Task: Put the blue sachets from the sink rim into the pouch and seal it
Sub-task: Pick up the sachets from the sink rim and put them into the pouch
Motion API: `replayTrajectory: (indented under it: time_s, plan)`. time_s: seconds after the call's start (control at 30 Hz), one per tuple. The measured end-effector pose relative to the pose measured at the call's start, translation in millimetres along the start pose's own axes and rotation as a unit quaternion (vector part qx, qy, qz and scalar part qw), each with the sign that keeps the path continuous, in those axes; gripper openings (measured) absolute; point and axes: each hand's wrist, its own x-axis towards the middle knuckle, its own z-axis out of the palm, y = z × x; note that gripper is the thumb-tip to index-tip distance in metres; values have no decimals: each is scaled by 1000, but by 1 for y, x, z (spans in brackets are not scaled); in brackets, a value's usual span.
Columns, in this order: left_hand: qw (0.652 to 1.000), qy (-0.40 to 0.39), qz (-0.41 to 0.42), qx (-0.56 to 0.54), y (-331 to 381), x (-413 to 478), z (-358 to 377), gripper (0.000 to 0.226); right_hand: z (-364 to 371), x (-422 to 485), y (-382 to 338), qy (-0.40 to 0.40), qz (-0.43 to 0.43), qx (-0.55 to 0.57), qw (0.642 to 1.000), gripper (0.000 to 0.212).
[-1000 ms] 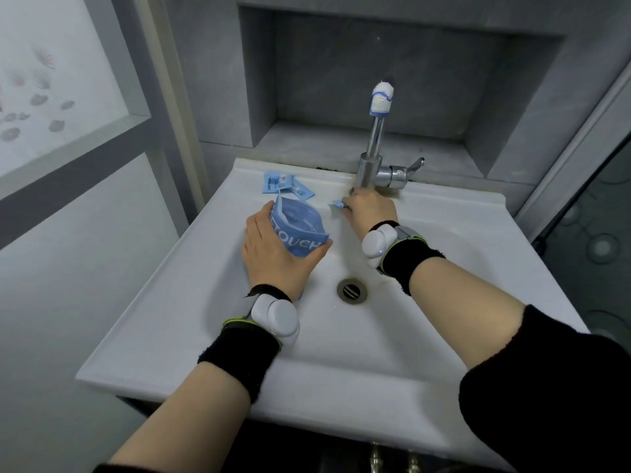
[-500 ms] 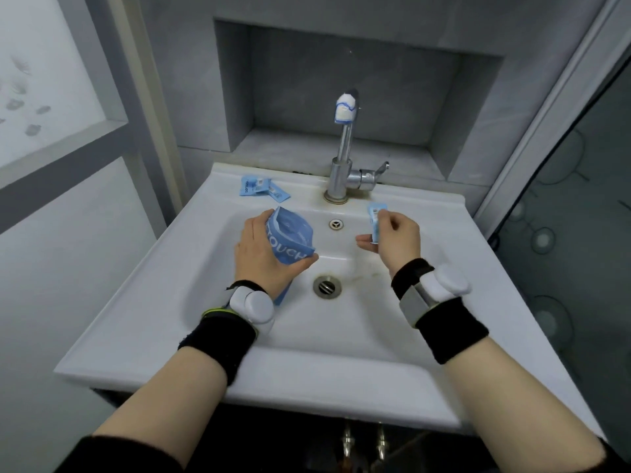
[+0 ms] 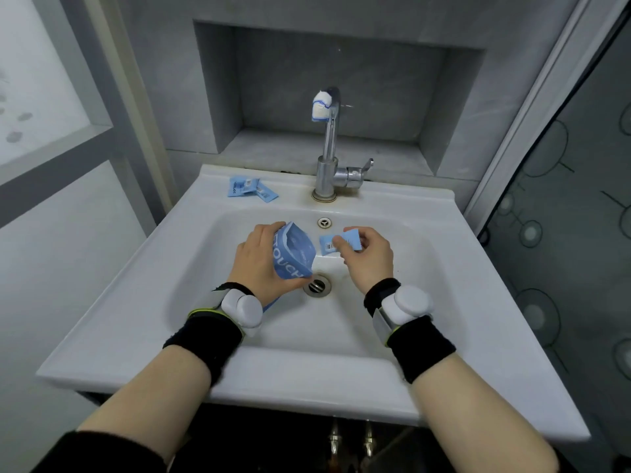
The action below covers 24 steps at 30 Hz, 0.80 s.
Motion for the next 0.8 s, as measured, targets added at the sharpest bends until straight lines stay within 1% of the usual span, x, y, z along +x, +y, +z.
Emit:
replayTrajectory:
  time_s: [0.1,0.27,0.63,0.8]
  plan:
    - [999,-10,12,28,-1,0,1,102,1,0,-2,-3,-16,-4,1000,22]
    - [999,-6,15,29,-3,0,3,102,2,-1,-6,4,-41,-11,999,15]
    - [999,-9,10,46,-7,1,6,104,4,-7,-10,-13,-55,-3,998,16]
    - [999,-10,4,36,-9,2,7,105,4,-8,-11,-26,-72,4,997,23]
